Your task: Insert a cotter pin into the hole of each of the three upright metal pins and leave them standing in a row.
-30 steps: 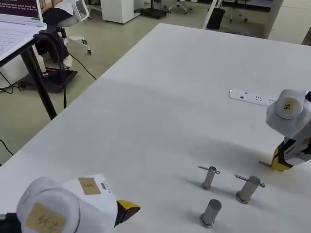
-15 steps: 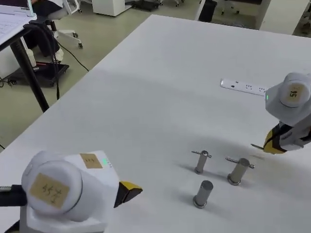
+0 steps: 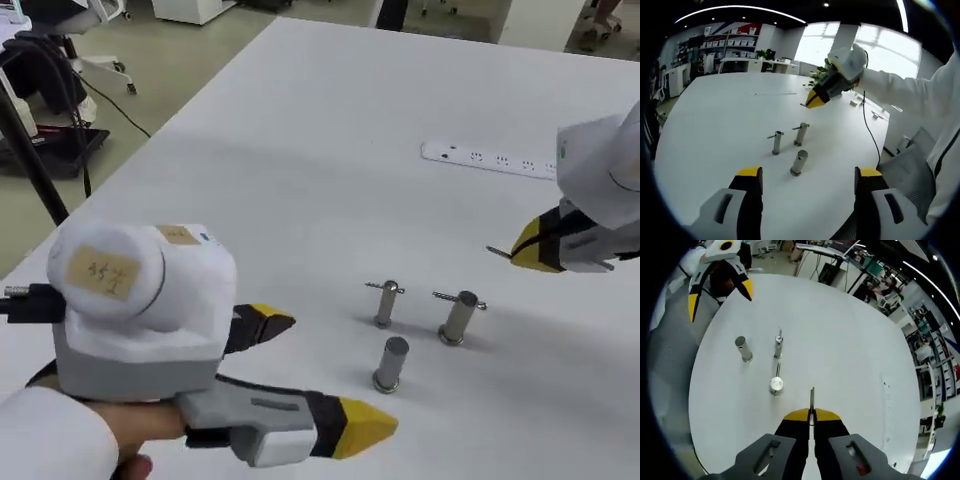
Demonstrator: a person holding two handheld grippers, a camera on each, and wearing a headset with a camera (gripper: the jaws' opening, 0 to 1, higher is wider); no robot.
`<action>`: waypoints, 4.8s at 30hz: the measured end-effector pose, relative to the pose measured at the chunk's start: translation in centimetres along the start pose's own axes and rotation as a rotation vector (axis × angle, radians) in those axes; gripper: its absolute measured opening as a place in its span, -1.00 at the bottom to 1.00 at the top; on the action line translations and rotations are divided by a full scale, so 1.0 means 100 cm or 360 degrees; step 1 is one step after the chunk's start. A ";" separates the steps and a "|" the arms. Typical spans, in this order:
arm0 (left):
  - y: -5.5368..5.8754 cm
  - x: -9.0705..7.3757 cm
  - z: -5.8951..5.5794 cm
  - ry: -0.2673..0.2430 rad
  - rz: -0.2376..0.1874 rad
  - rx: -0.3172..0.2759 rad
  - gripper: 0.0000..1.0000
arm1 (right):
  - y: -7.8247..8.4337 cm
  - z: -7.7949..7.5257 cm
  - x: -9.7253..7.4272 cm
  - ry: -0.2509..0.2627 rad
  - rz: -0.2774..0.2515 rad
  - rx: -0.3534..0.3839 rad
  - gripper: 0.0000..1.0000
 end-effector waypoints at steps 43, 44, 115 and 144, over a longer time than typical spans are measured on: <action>-0.051 0.060 -0.032 0.0440 -0.0167 -0.0127 -0.54 | -0.031 0.132 -0.059 0.0463 -0.0275 -0.0151 -1.00; -0.051 0.060 -0.033 0.0460 -0.0160 -0.0114 -0.57 | -0.032 0.133 -0.059 0.0467 -0.0274 -0.0150 -1.00; -0.044 0.045 -0.039 0.0649 -0.0107 0.0018 -1.00 | 0.009 0.148 -0.059 0.0111 -0.0653 0.0535 -0.64; -0.039 0.030 -0.054 0.0971 -0.0164 0.0506 -1.00 | -0.002 0.164 -0.059 -0.0469 -0.1012 0.0868 -0.90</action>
Point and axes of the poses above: the centre of the closed fingertips' face, and the gripper's own axes: x roughly forward along the fingers, z roughly to its left, y roughly out of its underside, the point moved 10 cm from there along -x, roughly backward along the fingers, and after that the axes turned 4 degrees about x, right-handed, at the moved point
